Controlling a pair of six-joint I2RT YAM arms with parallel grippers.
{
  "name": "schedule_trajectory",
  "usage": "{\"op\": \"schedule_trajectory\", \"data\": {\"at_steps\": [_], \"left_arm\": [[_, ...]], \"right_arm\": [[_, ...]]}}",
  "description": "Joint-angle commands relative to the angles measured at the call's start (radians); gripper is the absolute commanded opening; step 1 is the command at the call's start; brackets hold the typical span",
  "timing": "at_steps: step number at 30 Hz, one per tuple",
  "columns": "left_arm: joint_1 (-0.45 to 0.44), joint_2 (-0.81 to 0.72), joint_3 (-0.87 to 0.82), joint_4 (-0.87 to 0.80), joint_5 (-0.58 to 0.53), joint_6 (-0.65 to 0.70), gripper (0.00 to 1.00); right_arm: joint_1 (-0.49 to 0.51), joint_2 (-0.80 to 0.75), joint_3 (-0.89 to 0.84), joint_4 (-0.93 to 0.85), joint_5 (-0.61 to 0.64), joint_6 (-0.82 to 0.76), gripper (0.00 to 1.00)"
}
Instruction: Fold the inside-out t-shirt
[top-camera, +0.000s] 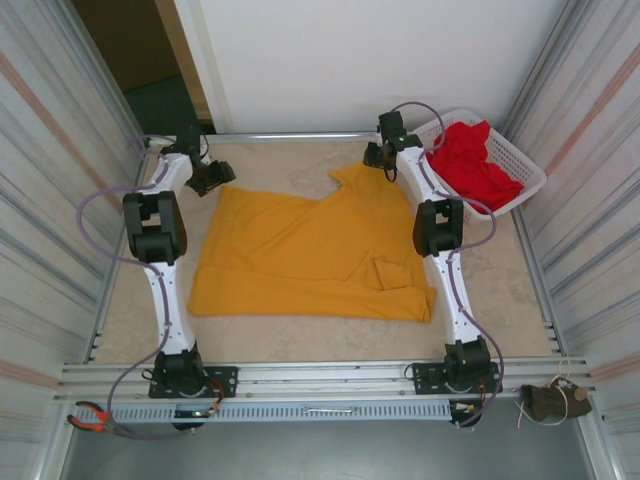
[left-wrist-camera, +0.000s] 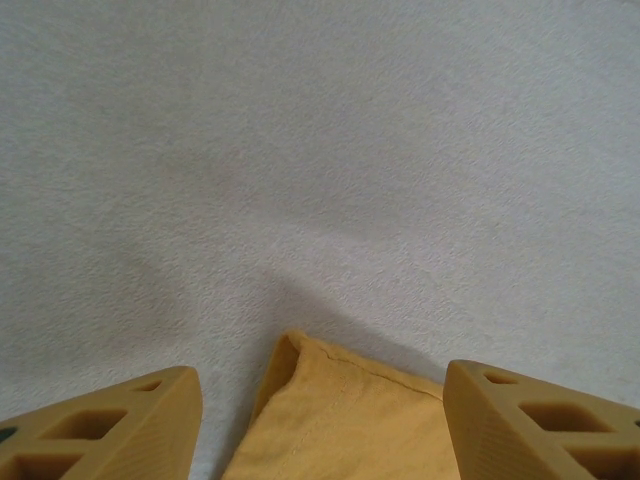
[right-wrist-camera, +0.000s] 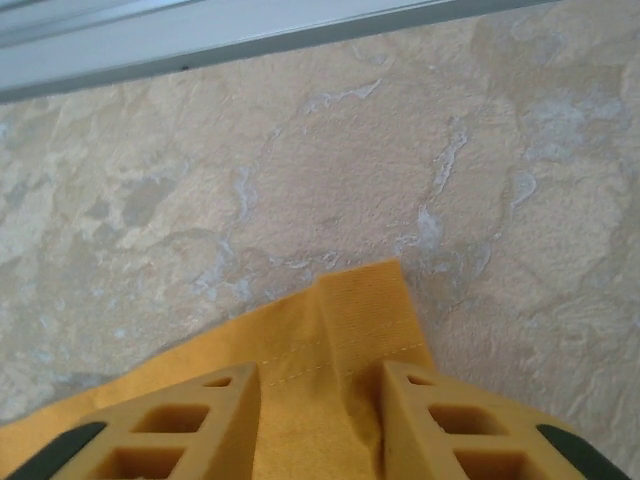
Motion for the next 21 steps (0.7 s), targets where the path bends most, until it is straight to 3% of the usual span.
{"op": "schedule_trajectory", "data": {"at_steps": [1,5,9,12,21], "left_arm": [[-0.017,0.008,0.03,-0.046,-0.004,0.028,0.65],[-0.026,0.013,0.012,-0.042,0.011,0.025,0.58],[-0.026,0.021,0.007,-0.024,0.035,0.022,0.3],[-0.023,0.025,0.026,-0.01,0.047,0.02,0.0],[-0.019,-0.06,0.031,0.051,0.04,0.025,0.0]], "right_arm": [[-0.006,0.019,0.02,-0.004,-0.043,0.007,0.22],[-0.01,0.007,0.013,-0.019,-0.066,0.011,0.0],[-0.023,-0.056,-0.033,-0.005,-0.109,0.042,0.0],[-0.032,-0.117,-0.057,0.004,-0.136,0.067,0.0],[-0.031,-0.294,-0.144,0.023,-0.159,0.094,0.0]]}}
